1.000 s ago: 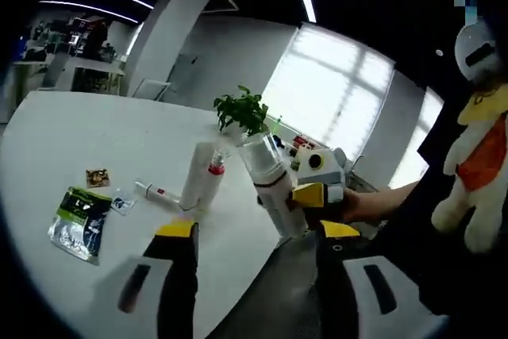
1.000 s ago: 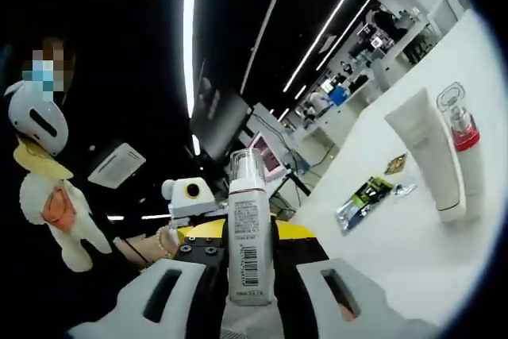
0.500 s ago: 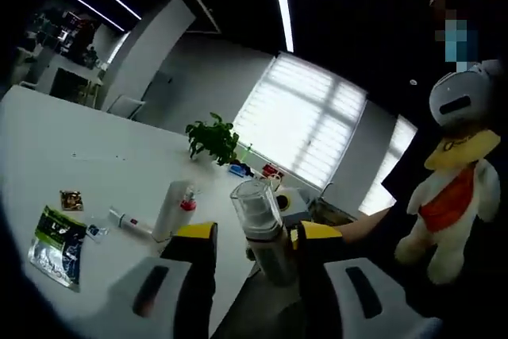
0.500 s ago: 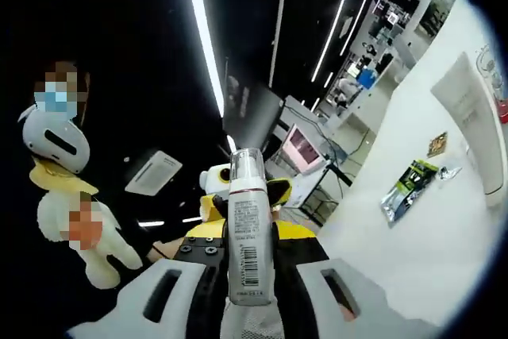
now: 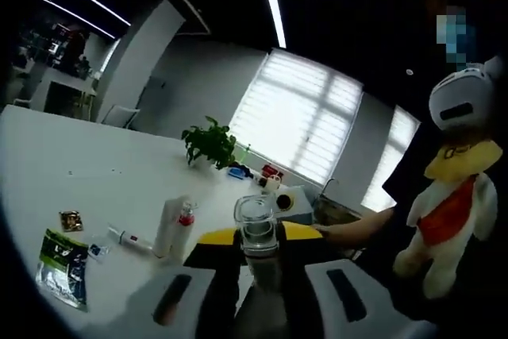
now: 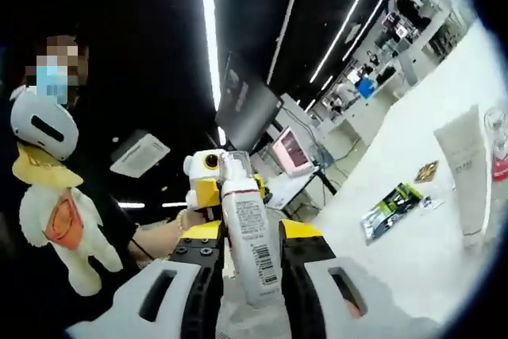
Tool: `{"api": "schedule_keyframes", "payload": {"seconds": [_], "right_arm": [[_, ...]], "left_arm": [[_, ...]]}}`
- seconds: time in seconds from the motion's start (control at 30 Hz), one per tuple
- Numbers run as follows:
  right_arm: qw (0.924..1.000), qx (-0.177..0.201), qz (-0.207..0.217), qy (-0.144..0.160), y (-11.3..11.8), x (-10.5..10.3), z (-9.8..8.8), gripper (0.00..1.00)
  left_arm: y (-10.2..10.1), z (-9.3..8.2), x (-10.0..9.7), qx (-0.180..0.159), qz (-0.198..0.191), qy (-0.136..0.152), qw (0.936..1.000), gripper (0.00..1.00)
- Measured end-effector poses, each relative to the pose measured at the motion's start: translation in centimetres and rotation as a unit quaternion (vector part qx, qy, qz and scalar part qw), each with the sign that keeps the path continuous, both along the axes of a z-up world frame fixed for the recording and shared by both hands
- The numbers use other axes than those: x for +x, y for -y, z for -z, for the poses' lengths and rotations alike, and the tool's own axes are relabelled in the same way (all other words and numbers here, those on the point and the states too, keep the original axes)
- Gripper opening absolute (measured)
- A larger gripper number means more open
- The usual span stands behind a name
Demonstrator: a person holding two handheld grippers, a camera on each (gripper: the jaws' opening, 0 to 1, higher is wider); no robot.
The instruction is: Arrange the skincare products in the storage area until every visible bottle or jar stands upright without overlapping.
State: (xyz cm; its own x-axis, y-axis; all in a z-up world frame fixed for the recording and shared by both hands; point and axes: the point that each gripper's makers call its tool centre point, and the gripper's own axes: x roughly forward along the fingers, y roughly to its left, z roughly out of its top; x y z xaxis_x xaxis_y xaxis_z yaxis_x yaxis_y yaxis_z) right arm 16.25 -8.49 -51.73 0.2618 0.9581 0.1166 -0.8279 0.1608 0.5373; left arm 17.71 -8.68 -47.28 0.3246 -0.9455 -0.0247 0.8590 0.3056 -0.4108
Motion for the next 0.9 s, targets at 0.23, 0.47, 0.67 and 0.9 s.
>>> {"api": "schedule_keyframes", "payload": {"seconds": [0.23,0.47,0.67,0.9], "right_arm": [[0.9971,-0.065,-0.004,0.04,0.4,-0.4,0.3,0.26],[0.9826,-0.143,-0.061,0.102,1.5,-1.6,1.5,0.24],[0.96,-0.213,-0.096,0.154,2.2,-2.1,2.7,0.22],[0.9518,-0.229,-0.113,0.169,2.6,-2.0,3.2,0.27]], "left_arm": [[1.9,-0.2,-0.7,0.035,0.032,0.019,0.9987,0.13],[3.6,0.7,-2.0,0.117,0.087,0.067,0.987,0.13],[5.2,1.6,-2.7,0.186,0.13,0.112,0.9675,0.14],[7.1,1.1,-2.8,0.187,0.164,0.144,0.9579,0.14]]}}
